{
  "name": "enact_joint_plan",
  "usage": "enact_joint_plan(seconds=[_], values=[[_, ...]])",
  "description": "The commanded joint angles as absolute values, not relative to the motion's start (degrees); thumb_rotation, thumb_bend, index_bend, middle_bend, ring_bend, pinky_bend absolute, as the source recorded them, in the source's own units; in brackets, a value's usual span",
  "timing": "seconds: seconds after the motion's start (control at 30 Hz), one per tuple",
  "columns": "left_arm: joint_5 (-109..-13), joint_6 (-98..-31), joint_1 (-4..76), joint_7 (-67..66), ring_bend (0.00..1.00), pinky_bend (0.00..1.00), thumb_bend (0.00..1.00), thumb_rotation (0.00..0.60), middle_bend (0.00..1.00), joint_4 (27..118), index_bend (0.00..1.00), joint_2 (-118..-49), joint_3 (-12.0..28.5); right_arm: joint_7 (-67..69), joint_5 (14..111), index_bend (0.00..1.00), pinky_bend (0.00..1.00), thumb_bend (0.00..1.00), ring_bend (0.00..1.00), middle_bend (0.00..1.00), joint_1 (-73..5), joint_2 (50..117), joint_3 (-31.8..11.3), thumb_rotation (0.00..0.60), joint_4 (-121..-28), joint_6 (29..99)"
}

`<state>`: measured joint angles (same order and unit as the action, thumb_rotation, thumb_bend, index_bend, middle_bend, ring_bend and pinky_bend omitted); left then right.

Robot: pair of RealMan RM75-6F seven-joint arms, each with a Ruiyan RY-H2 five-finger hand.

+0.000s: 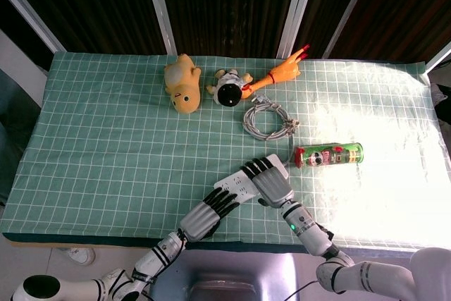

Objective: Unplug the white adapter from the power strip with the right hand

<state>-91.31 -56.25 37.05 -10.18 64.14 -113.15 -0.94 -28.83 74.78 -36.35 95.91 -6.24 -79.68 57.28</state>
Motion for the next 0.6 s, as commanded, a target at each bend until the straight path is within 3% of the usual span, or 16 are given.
enact_joint_plan(seconds=[0.03,0.6], values=[[-91.28,-56.39,36.93,-10.27,0.0,0.01,0.74,0.596,0.0,64.4,0.0,-112.99,-1.19,-29.83,74.37,0.32,0.3,0.3,0.2,0.29,-36.51,96.25,-6.12,0.6,-79.38,57.34],[-91.16,-56.73,37.23,-10.67,0.0,0.01,0.74,0.596,0.0,65.46,0.0,-112.7,-1.75,-30.68,75.55,0.5,0.38,0.38,0.33,0.37,-36.68,97.58,-5.87,0.6,-78.3,59.52]])
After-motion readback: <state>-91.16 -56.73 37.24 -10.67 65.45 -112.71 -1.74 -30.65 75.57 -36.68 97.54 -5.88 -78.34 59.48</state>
